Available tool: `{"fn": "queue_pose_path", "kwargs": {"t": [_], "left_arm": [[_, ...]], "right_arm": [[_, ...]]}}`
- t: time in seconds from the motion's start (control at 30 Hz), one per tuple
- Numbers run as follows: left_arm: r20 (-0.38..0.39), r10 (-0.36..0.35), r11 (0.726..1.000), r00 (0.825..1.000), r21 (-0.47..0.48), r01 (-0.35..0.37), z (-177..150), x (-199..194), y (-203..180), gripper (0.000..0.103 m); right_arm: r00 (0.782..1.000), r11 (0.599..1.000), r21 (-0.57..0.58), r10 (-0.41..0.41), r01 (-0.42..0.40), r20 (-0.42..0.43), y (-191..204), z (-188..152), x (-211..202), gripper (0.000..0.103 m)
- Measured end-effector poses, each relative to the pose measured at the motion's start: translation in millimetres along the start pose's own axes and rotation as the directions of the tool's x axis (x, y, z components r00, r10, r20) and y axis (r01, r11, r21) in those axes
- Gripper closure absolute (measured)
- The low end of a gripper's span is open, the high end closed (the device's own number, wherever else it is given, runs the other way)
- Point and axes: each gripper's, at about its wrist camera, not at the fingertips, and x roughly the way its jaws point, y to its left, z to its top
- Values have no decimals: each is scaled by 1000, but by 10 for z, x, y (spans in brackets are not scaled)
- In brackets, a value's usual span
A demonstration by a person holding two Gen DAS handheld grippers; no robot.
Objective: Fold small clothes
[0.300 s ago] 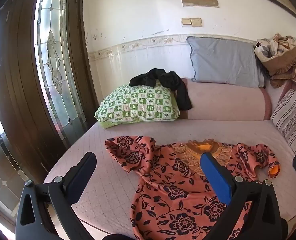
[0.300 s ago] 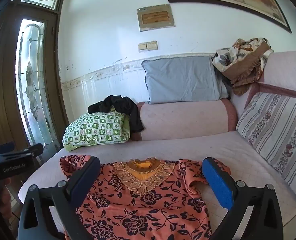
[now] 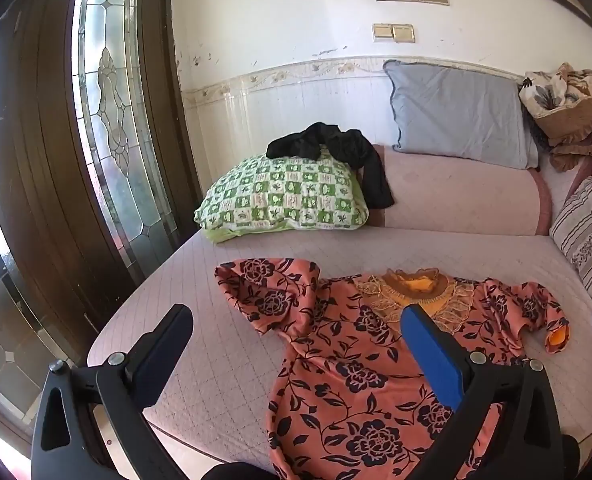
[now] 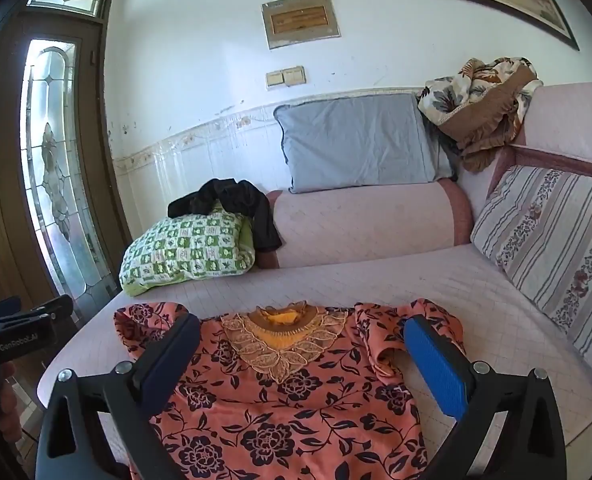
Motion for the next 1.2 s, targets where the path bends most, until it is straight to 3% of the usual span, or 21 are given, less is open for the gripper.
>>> {"fn": "queue_pose_path", "kwargs": {"t": [1.2], "left_arm": [[-45, 17, 1000, 999, -15, -18, -191, 197, 78, 0]], "right_arm": [[999, 1000, 0, 1, -1, -49, 25, -92, 131, 0]]}}
